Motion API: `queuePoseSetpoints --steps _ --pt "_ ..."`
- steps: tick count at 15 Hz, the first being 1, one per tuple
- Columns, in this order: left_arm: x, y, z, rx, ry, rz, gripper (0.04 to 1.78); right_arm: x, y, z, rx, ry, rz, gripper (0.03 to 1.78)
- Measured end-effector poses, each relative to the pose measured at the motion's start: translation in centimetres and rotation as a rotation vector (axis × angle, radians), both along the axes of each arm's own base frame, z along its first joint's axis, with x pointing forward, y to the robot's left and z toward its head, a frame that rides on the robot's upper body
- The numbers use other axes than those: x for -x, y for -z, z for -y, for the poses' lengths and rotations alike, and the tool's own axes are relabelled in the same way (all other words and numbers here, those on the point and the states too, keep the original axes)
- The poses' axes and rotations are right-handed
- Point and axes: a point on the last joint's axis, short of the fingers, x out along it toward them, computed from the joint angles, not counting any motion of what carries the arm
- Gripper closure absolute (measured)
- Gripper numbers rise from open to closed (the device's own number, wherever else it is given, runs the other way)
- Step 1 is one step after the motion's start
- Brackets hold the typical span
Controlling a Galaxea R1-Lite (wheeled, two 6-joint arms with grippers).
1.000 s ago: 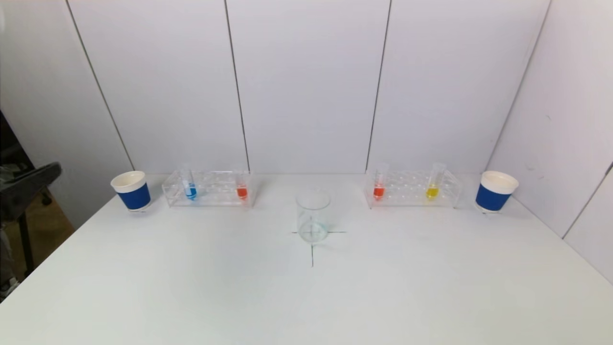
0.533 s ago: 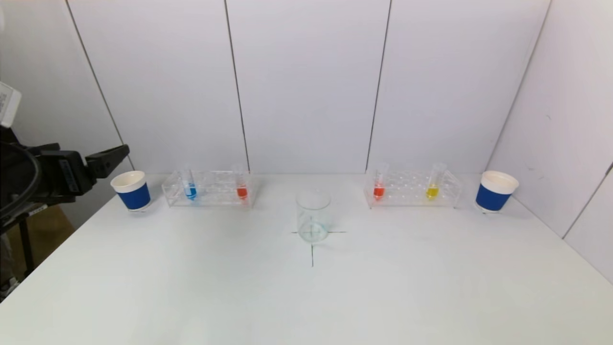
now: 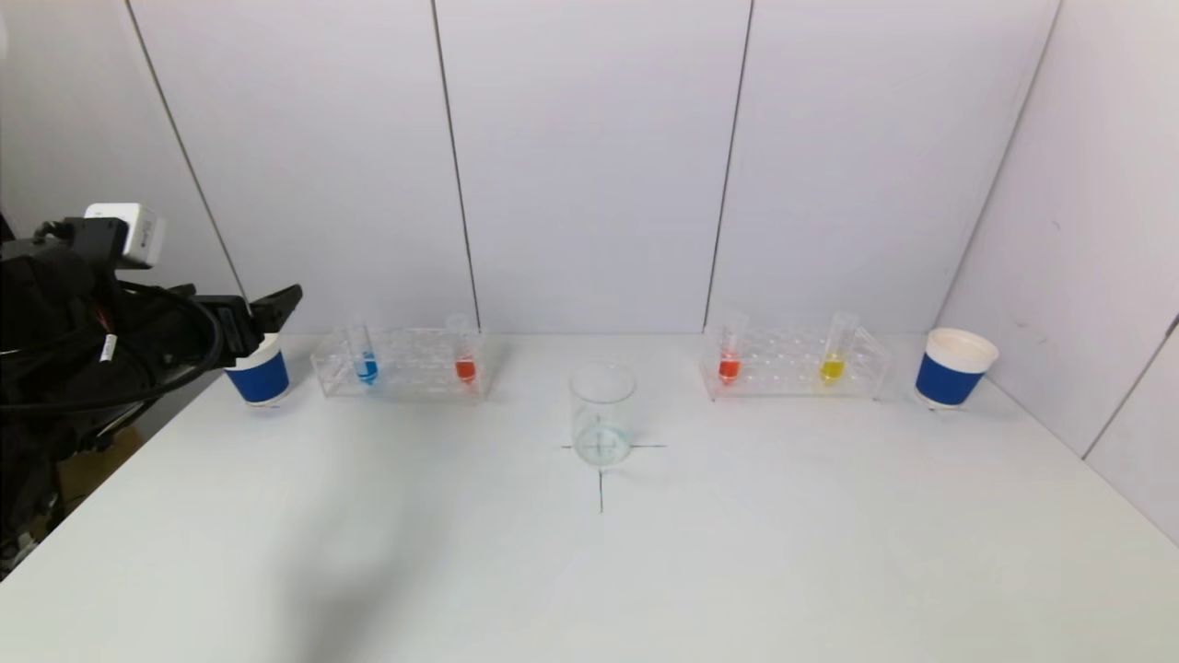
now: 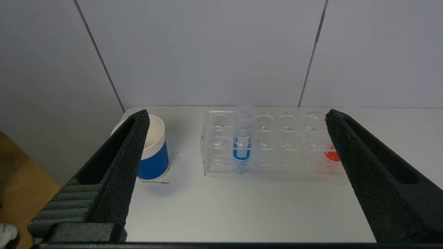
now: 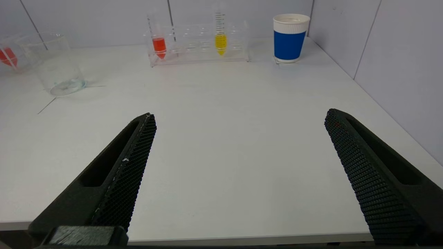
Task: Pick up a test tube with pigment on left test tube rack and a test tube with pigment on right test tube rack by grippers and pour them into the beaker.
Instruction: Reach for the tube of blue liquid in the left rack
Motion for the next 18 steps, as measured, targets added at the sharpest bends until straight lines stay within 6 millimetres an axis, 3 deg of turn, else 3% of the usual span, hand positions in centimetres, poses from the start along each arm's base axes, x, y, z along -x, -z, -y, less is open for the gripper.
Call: queuePoseSetpoints --steps 9,18 --pt "-6.9 6.3 -1.7 -0.004 0.044 -0.008 0.05 0.0 0.0 0.0 0.000 0.000 0.000 0.04" --pt "-10.6 9.9 -2.2 -0.013 0.068 -0.005 0.05 0.0 0.0 0.0 0.000 0.000 0.000 0.04"
